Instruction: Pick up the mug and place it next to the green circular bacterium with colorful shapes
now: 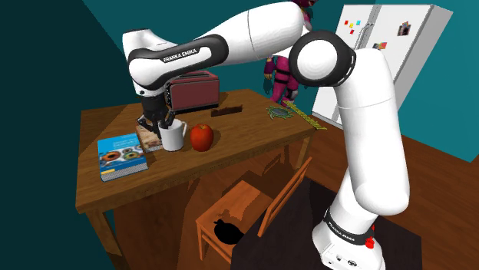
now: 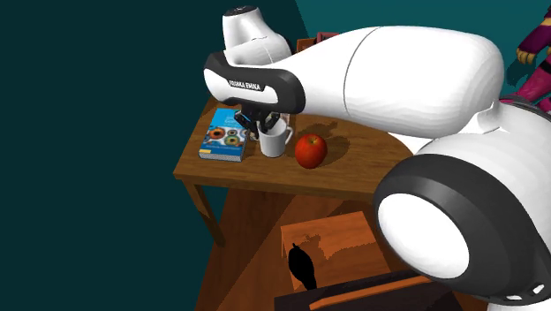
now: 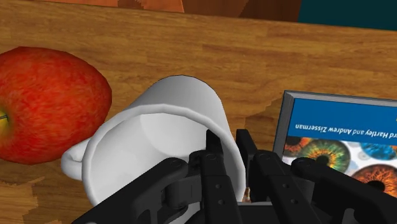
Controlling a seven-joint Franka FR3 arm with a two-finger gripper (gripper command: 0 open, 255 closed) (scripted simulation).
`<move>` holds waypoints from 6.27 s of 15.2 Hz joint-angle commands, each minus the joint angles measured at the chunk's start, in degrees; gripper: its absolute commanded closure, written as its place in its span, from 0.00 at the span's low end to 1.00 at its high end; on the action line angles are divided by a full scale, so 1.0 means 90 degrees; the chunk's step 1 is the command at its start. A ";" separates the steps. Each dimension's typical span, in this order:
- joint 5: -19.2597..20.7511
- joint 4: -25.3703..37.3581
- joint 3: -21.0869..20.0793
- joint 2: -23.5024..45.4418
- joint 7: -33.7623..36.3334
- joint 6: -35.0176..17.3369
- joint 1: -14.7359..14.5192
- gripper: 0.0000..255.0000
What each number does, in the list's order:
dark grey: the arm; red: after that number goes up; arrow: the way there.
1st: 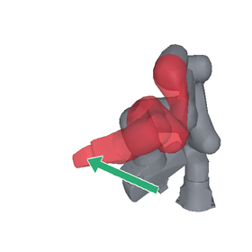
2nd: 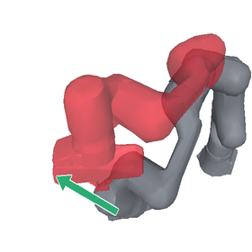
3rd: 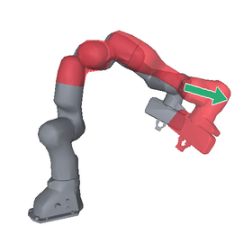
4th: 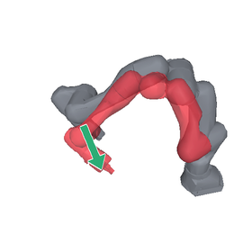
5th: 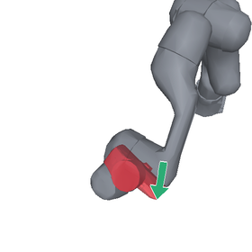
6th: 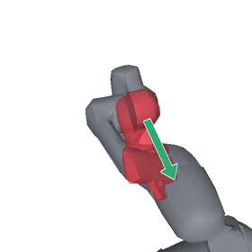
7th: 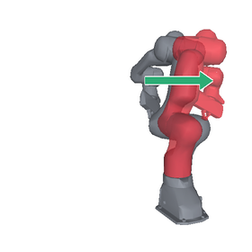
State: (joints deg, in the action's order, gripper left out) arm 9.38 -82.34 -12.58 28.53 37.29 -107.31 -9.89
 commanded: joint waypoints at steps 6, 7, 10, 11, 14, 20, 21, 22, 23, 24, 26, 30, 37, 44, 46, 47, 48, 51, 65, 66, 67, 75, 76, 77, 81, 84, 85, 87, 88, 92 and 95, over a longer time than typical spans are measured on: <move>-0.0032 0.0528 -0.0014 -0.0060 -0.0061 0.0583 -0.0020 1.00; -0.0035 0.0604 -0.0016 -0.0067 -0.0067 0.0665 -0.0025 1.00; -0.0043 0.0847 -0.0021 -0.0076 -0.0088 0.0915 -0.0040 1.00; -0.0045 0.0934 -0.0022 -0.0075 -0.0094 0.1001 -0.0046 1.00; -0.0047 0.1213 -0.0025 -0.0061 -0.0114 0.1265 -0.0066 1.00; -0.0036 0.1873 -0.0026 0.0029 -0.0153 0.1831 -0.0124 1.00; -0.0033 0.1967 -0.0025 0.0047 -0.0158 0.1907 -0.0133 1.00; -0.0084 0.1556 -0.0015 -0.0218 -0.0252 0.1751 0.0000 1.00; -0.0132 0.1184 -0.0002 -0.0462 -0.0353 0.1614 0.0127 1.00; -0.0178 0.0843 0.0017 -0.0691 -0.0459 0.1490 0.0246 1.00; -0.0266 0.0235 0.0069 -0.1109 -0.0686 0.1277 0.0469 1.00; -0.0417 -0.0765 0.0220 -0.1830 -0.1182 0.0948 0.0862 1.00; -0.0582 -0.2041 0.0609 -0.2813 -0.2132 0.0576 0.1439 1.00; -0.0613 -0.2872 0.1109 -0.3494 -0.3132 0.0356 0.1945 1.00; -0.0601 -0.3039 0.1265 -0.3634 -0.3424 0.0310 0.2086 1.00; -0.0593 -0.3111 0.1346 -0.3696 -0.3570 0.0290 0.2155 1.00; -0.0583 -0.3176 0.1426 -0.3751 -0.3717 0.0270 0.2225 1.00; -0.0547 -0.3326 0.1676 -0.3881 -0.4160 0.0218 0.2432 1.00; -0.0444 -0.3193 0.2852 -0.3759 -0.6226 0.0069 0.3360 1.00; -0.0443 -0.3271 0.2854 -0.3751 -0.6222 -0.0016 0.3362 1.00; -0.0443 -0.3346 0.2856 -0.3742 -0.6217 -0.0100 0.3363 1.00; -0.0447 -0.3900 0.2875 -0.3619 -0.6192 -0.0775 0.3374 1.00; -0.0449 -0.3964 0.2877 -0.3597 -0.6189 -0.0859 0.3375 1.00; -0.0451 -0.4025 0.2880 -0.3574 -0.6187 -0.0943 0.3377 1.00; -0.0462 -0.4258 0.2889 -0.3469 -0.6181 -0.1280 0.3383 1.00; -0.0474 -0.4419 0.2896 -0.3375 -0.6180 -0.1532 0.3387 1.00; -0.0479 -0.4470 0.2899 -0.3342 -0.6180 -0.1617 0.3389 1.00; -0.0489 -0.4568 0.2903 -0.3270 -0.6180 -0.1785 0.3392 1.00; -0.0495 -0.4614 0.2905 -0.3232 -0.6181 -0.1869 0.3393 1.00; -0.0523 -0.4788 0.2911 -0.3067 -0.6187 -0.2205 0.3400 1.00; -0.0549 -0.4904 0.2914 -0.2929 -0.6194 -0.2456 0.3405 1.00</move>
State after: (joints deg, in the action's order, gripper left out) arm 4.56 -126.27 13.63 1.65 -18.40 -128.65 20.73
